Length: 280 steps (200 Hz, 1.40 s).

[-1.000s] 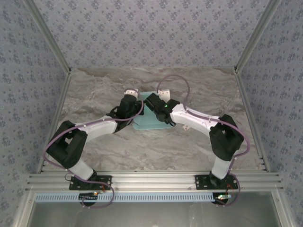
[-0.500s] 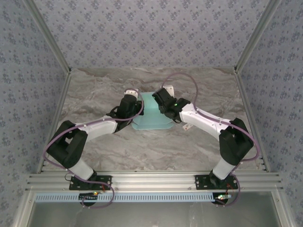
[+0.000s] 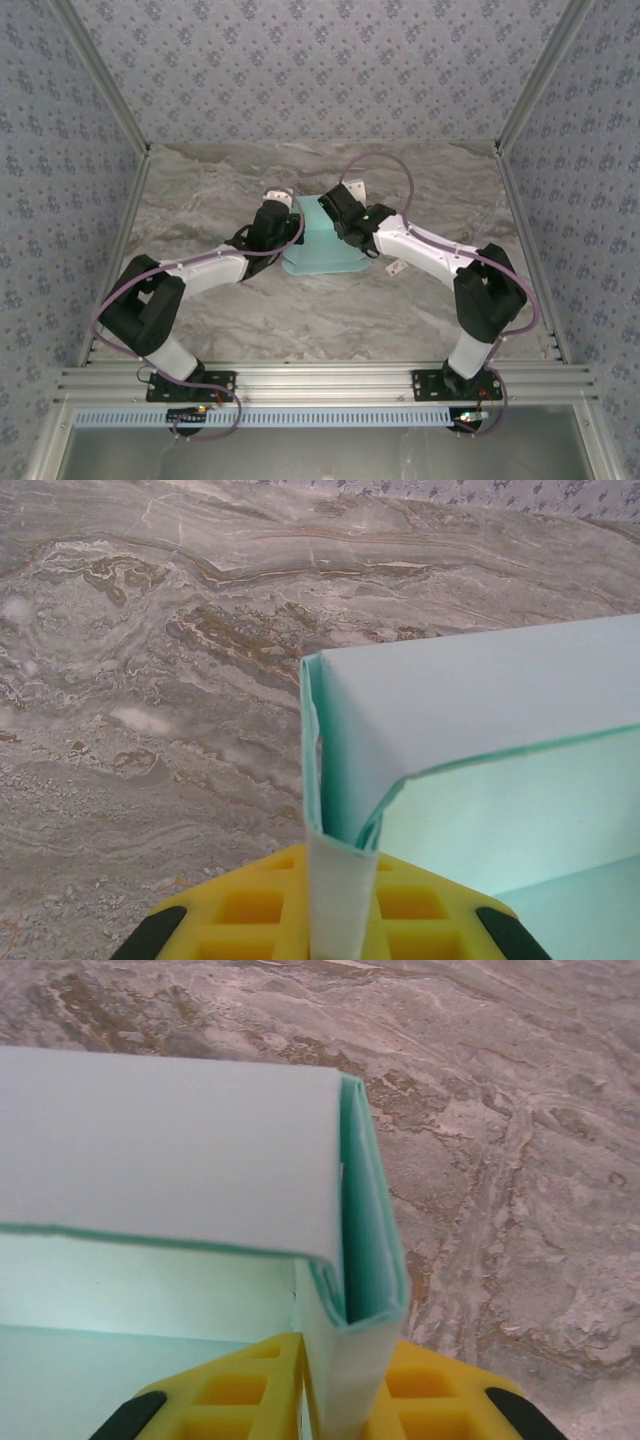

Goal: Fold the paper box

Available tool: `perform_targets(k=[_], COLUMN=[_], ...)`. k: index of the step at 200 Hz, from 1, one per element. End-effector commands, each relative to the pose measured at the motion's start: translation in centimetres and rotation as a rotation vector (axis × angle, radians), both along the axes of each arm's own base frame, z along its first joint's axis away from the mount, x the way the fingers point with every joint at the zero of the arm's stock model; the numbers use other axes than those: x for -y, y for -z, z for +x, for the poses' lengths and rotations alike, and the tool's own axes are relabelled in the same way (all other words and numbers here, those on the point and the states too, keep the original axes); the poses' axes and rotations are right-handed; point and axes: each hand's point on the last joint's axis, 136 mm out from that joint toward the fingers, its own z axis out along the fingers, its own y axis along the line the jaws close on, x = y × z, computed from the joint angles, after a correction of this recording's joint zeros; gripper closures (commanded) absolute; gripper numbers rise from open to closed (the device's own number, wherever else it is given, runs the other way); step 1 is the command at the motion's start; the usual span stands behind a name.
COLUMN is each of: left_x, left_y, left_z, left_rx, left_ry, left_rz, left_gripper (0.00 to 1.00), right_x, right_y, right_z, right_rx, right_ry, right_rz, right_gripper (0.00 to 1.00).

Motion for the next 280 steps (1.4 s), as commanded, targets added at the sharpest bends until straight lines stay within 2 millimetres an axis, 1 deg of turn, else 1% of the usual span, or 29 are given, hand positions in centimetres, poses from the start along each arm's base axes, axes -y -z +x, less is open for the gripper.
perform_targets(k=[1,42,74,96,120,145,197,207,216,241,253,280], left_x=[0.4,0.3,0.5,0.6,0.5,0.4,0.4,0.4,0.4,0.3,0.3,0.3], left_y=[-0.7,-0.6,-0.3,-0.3,-0.3,-0.2,-0.2,-0.2,-0.3,-0.3,-0.2,-0.2], left_z=[0.1,0.2,0.1,0.1,0.1,0.1,0.1,0.1,0.1,0.1,0.1,0.2], left_rx=[0.013,0.013,0.007,0.007,0.008,0.008,0.009,0.008,0.01,0.011,0.01,0.009], left_ry=[0.014,0.01,0.012,0.012,0.011,0.009,0.005,0.007,0.005,0.003,0.003,0.003], left_rz=[0.005,0.005,0.006,0.005,0.008,0.009,0.01,0.011,0.011,0.015,0.016,0.017], left_gripper=[0.88,0.88,0.88,0.88,0.88,0.88,0.88,0.88,0.88,0.88,0.88,0.88], right_x=[2.6,3.7,3.2,3.0,3.5,4.2,4.2,4.2,3.8,2.4,1.8,1.1], right_y=[-0.8,-0.4,-0.9,-0.7,-0.7,-1.1,-1.7,-1.6,-1.4,-1.0,-1.3,-1.3], right_z=[0.0,-0.3,-0.4,-0.4,-0.3,-0.3,0.0,0.0,0.0,0.0,-0.1,-0.2], right_rx=[0.025,0.032,0.058,0.059,0.06,0.063,0.074,0.067,0.064,0.053,0.057,0.041], right_ry=[0.109,0.169,0.18,0.186,0.198,0.21,0.209,0.205,0.186,0.114,0.087,0.046], right_rz=[-0.134,-0.221,-0.268,-0.289,-0.317,-0.36,-0.421,-0.41,-0.387,-0.25,-0.194,-0.127], right_gripper=[0.82,0.86,0.88,0.89,0.89,0.89,0.89,0.89,0.89,0.87,0.85,0.82])
